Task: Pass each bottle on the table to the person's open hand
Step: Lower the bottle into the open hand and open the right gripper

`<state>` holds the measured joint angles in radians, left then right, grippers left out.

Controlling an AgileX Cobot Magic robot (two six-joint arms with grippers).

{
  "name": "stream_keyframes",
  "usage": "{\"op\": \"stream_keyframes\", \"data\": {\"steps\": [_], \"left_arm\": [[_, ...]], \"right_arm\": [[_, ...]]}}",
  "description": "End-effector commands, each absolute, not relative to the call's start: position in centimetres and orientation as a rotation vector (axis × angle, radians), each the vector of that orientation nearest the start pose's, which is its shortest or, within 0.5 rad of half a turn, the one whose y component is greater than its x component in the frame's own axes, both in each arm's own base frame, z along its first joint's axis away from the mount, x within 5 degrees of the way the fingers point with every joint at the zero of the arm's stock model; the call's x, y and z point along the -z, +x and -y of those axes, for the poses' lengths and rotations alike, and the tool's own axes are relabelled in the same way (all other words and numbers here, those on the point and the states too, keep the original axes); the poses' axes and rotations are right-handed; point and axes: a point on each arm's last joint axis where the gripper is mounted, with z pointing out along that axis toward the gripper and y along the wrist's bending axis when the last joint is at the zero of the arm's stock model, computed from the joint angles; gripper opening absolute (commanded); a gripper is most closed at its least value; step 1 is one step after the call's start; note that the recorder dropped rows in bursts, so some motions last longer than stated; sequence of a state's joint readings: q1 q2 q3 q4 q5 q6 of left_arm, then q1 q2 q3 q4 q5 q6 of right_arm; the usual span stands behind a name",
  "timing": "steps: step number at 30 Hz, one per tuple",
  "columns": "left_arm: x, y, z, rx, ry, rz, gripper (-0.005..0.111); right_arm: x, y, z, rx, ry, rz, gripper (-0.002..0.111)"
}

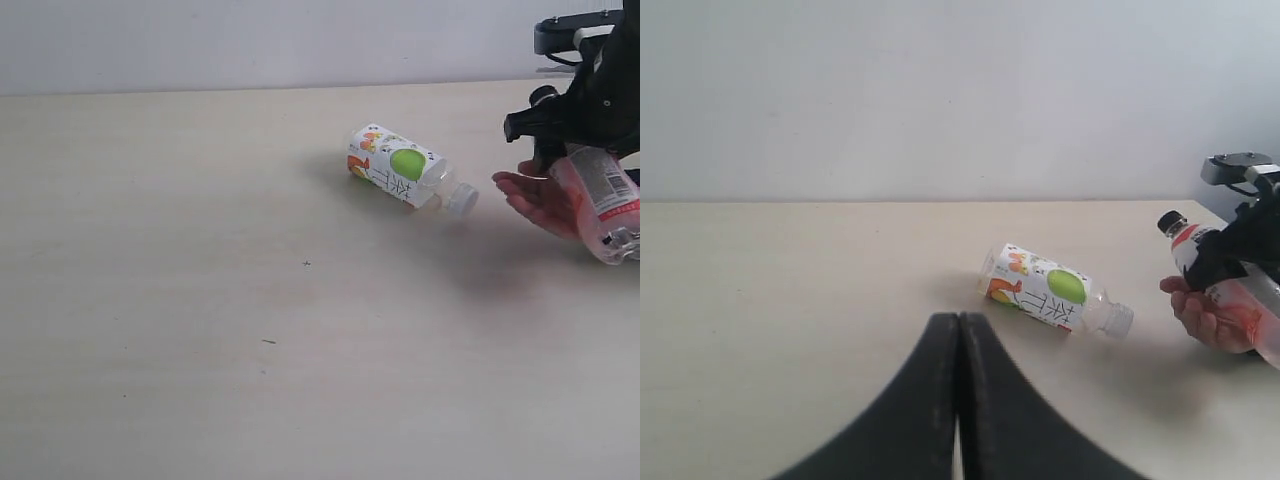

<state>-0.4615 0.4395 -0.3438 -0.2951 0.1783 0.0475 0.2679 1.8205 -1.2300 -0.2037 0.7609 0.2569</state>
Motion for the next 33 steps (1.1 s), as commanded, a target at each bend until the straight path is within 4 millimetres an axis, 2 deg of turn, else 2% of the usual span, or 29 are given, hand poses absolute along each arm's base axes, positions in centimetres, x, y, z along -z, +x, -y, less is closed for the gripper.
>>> {"op": "stream_keyframes", "data": {"steps": [1, 5, 7, 8, 13, 16, 28, 33], "left_arm": [[-28.3, 8.8, 4.8, 0.557, 0.224, -1.748, 0.001], [-28.3, 8.8, 4.8, 0.557, 0.224, -1.748, 0.001], [-28.3, 8.8, 4.8, 0.557, 0.224, -1.748, 0.001], [-28.3, 8.8, 4.8, 0.557, 0.224, -1.748, 0.001], [-28.3, 8.8, 4.8, 0.557, 0.224, -1.748, 0.001], [-28.3, 8.8, 4.8, 0.557, 0.224, -1.748, 0.001], [-28.3, 8.8, 4.8, 0.557, 0.224, -1.748, 0.001], [-28.3, 8.8, 4.8, 0.557, 0.224, -1.748, 0.001]], "right_arm": [[-20.0, 35.3, -8.9, 0.017, -0.124, -2.812, 0.000], [-20.1, 35.5, -9.1, -0.011, -0.117, -2.784, 0.000], [-20.1, 35.5, -9.1, -0.011, -0.117, -2.784, 0.006], [-20.1, 35.5, -9.1, -0.010, -0.127, -2.781, 0.015], [-20.2, 35.8, -9.2, -0.017, -0.148, -2.753, 0.043], [-20.2, 35.9, -9.2, -0.023, -0.151, -2.736, 0.055], [-20.4, 36.4, -9.4, -0.035, -0.185, -2.677, 0.074], [-20.4, 36.3, -9.4, -0.031, -0.188, -2.687, 0.079]]}}
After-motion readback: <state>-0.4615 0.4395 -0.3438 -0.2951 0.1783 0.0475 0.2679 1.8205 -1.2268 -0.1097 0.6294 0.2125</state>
